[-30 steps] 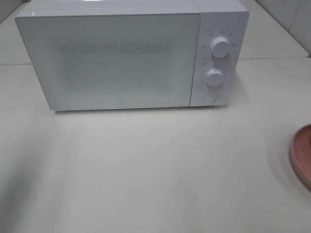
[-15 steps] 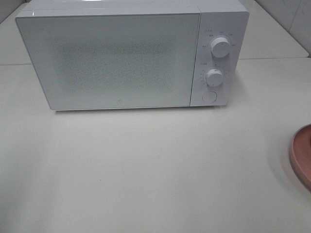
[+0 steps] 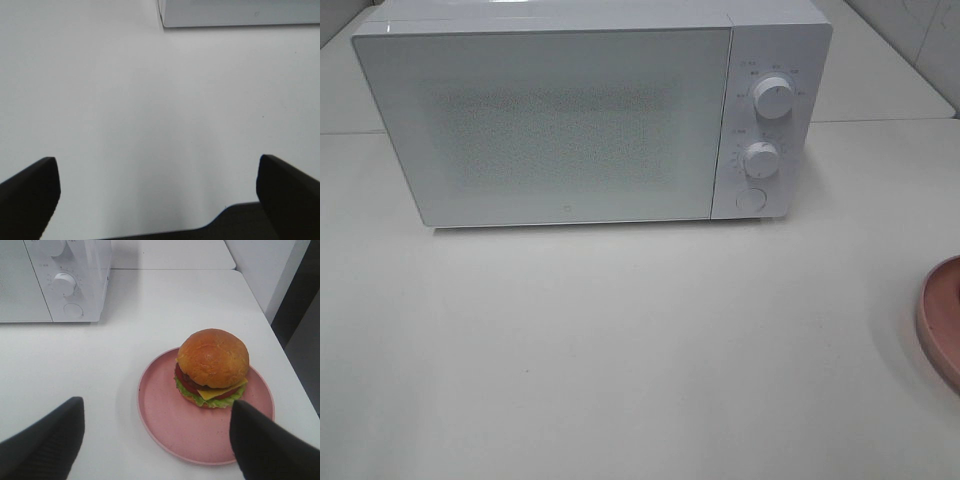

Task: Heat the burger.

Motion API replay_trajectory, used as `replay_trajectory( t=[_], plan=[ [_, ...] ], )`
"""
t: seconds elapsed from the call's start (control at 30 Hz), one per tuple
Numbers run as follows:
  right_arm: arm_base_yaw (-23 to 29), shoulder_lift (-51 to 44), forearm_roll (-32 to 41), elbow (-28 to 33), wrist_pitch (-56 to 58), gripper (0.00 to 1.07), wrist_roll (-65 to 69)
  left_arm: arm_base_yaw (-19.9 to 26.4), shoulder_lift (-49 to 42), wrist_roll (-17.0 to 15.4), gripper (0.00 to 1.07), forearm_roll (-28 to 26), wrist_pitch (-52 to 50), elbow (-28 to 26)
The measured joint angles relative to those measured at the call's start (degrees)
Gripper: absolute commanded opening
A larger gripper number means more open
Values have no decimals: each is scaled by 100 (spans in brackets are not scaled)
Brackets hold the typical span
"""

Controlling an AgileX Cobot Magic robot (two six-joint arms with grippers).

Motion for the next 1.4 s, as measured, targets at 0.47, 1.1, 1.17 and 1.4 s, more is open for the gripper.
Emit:
replay_trajectory(
  t=[0.47, 1.1, 1.17, 1.4],
  plan=[
    [0, 0, 0, 0, 0, 76, 0, 0, -1071, 0, 101, -11, 6, 6],
    [0, 0, 0, 0, 0, 76, 0, 670, -1077, 0, 101, -11, 6, 29],
    [0, 0, 0, 0, 0, 76, 0, 670, -1077, 0, 101, -11, 6, 29],
    [0, 0, 0, 0, 0, 76, 0, 670, -1077, 34, 101, -11, 6, 29]
  ],
)
